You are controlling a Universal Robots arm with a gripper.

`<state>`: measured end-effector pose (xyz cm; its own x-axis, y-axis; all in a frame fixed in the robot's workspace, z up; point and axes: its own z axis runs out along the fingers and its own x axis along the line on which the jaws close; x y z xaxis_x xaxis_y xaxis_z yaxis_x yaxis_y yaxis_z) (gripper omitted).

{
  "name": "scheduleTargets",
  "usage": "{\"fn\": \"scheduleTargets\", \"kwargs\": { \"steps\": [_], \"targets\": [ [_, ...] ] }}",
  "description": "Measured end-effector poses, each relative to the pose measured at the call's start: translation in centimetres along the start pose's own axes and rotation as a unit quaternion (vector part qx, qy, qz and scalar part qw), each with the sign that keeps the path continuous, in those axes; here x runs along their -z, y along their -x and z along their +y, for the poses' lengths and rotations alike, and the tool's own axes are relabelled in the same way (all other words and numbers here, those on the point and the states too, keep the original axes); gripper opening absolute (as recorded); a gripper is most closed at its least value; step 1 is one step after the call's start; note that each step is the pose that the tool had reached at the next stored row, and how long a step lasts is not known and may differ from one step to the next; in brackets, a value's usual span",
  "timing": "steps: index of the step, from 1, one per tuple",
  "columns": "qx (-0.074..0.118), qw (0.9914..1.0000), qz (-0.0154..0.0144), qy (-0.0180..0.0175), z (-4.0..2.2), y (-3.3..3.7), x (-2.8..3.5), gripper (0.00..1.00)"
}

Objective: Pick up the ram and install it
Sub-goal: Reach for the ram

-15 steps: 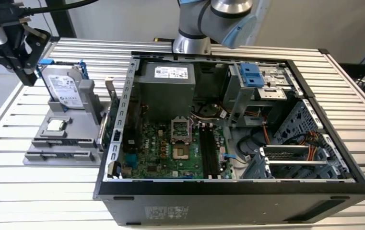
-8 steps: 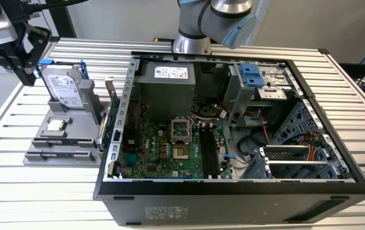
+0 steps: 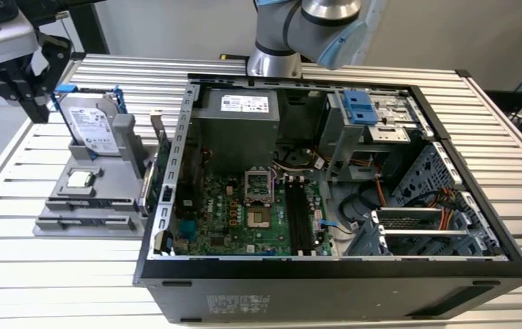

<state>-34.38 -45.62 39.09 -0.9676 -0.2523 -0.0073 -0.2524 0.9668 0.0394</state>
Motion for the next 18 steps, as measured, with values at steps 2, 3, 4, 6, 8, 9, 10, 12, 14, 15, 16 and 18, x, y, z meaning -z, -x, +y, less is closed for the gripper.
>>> {"fn": "scheduleTargets", "kwargs": {
  "steps": [2, 3, 4, 6, 8, 9, 10, 12, 14, 15, 16, 18],
  "targets": [
    [0.017, 0.99985, 0.0009, -0.0008, 0.00, -0.01, 0.00, 0.00],
    [0.025, 0.99968, 0.0014, -0.0013, 0.00, -0.01, 0.00, 0.00],
    [0.033, 0.99944, 0.0018, -0.0017, 0.01, -0.01, 0.00, 0.00],
    [0.051, 0.99871, 0.0028, -0.0024, 0.01, -0.01, 0.00, 0.00],
    [0.069, 0.99759, 0.0036, -0.0029, 0.01, -0.02, 0.00, 0.00],
    [0.078, 0.99691, 0.0040, -0.0031, 0.01, -0.02, 0.00, 0.00],
    [0.087, 0.99616, 0.0045, -0.0034, 0.01, -0.02, 0.00, 0.00],
    [0.105, 0.99446, 0.0053, -0.0040, 0.01, -0.02, 0.00, 0.00],
    [0.123, 0.99240, 0.0063, -0.0049, 0.01, -0.03, 0.00, 0.00],
    [0.131, 0.99135, 0.0068, -0.0052, 0.01, -0.03, 0.01, 0.00],
    [0.140, 0.99005, 0.0073, -0.0056, 0.01, -0.03, 0.01, 0.00],
    [0.158, 0.98733, 0.0081, -0.0062, 0.01, -0.03, 0.00, 0.00]
  ]
}}
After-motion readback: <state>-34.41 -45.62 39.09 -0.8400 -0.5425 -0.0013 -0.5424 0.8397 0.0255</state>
